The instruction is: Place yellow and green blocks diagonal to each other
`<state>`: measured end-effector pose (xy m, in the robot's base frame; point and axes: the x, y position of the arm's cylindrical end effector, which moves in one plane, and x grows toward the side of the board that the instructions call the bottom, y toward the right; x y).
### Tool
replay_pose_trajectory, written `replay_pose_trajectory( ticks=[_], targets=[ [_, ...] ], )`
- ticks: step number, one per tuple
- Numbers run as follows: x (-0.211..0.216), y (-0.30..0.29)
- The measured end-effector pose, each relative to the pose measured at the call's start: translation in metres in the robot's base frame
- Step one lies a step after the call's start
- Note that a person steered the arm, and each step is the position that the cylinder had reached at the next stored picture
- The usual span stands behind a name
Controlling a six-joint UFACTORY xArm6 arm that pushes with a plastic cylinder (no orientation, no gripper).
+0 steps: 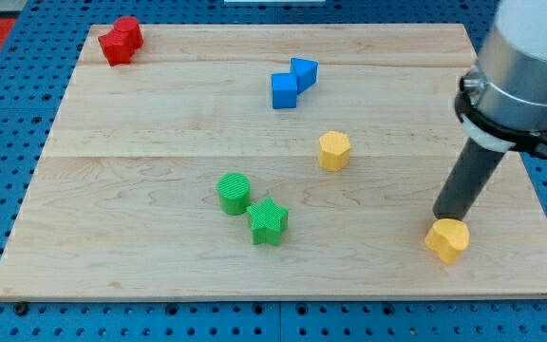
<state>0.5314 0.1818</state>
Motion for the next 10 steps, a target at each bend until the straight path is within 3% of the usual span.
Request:
replay_pose_trajectory(
  ticks=[1,2,3,4,5,6,7,9,10],
  targets=[
    [-0.042,-0.056],
    [-0.095,-0.039],
    [-0.12,-0.086],
    [-0.068,-0.124],
    [-0.041,-0.126],
    [-0.046,-0.197],
    [0.0,-0.168],
    [0.013,-0.051],
    [0.013,-0.062]
  ],
)
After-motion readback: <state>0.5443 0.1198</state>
